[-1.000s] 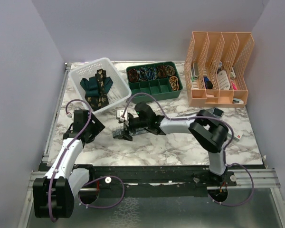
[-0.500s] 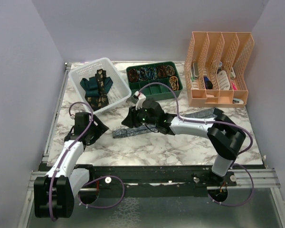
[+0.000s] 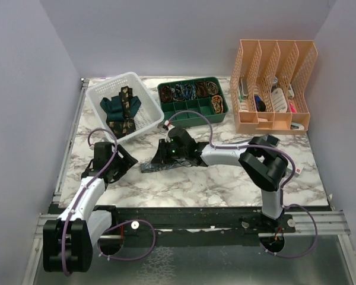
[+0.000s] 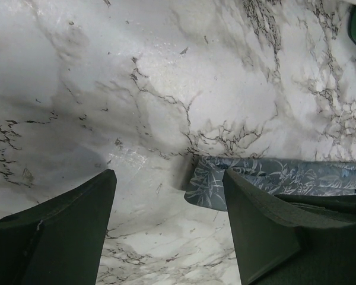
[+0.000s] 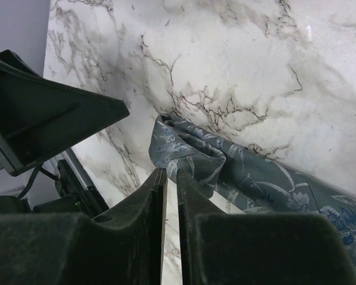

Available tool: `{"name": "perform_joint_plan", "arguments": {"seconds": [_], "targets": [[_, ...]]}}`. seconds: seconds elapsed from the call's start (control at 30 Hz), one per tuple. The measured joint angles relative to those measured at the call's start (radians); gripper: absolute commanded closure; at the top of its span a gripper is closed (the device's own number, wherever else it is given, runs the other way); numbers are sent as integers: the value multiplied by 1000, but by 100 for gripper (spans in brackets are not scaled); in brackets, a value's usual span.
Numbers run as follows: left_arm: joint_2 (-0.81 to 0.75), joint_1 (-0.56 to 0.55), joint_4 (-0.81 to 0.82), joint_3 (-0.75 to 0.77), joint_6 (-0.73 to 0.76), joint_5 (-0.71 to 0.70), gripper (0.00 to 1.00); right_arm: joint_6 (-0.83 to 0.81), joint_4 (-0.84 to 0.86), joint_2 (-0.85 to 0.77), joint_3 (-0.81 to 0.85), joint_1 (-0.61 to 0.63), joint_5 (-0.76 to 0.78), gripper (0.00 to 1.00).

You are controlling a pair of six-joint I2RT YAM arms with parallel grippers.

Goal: Roll the ties
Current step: Roll the tie at the center of the board.

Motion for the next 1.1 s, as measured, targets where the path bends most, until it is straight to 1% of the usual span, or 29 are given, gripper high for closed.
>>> {"name": "perform_joint_plan", "arguments": {"seconds": [0.37, 0.53, 0.8, 1.1], "targets": [[0, 0, 12, -7, -5, 43, 26, 5, -23, 56, 26, 0, 0, 83], [-6, 0, 12, -7, -14, 51, 26, 5, -61, 77, 26, 0, 3, 83], [-23, 0, 12, -7, -23, 51, 26, -5, -71, 76, 37, 0, 3, 77], [-23, 0, 12, -7, -23, 51, 26, -26, -89, 63, 78, 0, -4, 76]]}}
